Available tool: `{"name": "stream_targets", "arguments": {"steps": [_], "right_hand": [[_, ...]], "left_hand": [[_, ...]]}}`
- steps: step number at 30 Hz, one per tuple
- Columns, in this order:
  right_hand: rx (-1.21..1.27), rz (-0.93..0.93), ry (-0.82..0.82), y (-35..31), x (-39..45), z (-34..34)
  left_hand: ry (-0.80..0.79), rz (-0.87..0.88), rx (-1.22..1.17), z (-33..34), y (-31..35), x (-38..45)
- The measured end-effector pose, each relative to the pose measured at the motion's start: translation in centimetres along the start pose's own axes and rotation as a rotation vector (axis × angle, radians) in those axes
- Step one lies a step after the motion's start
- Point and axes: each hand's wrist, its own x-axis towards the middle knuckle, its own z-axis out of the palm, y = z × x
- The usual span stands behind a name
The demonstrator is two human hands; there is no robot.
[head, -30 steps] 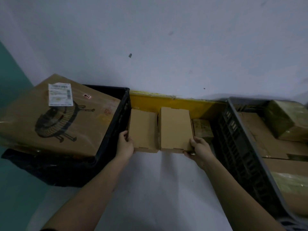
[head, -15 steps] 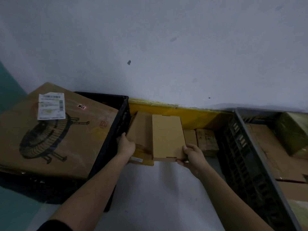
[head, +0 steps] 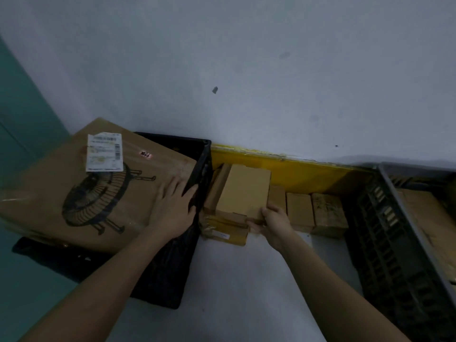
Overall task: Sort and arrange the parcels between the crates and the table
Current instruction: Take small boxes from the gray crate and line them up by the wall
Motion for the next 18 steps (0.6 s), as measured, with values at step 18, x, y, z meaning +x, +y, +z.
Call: {"name": "stream_targets", "arguments": {"steps": [18], "right_hand": [[-0.617,-0.186,-0.044,0.7,3.5,5.1]], "left_hand": [[0.119,-0.007,-0.121,0.6,-0.1,0.0]]}}
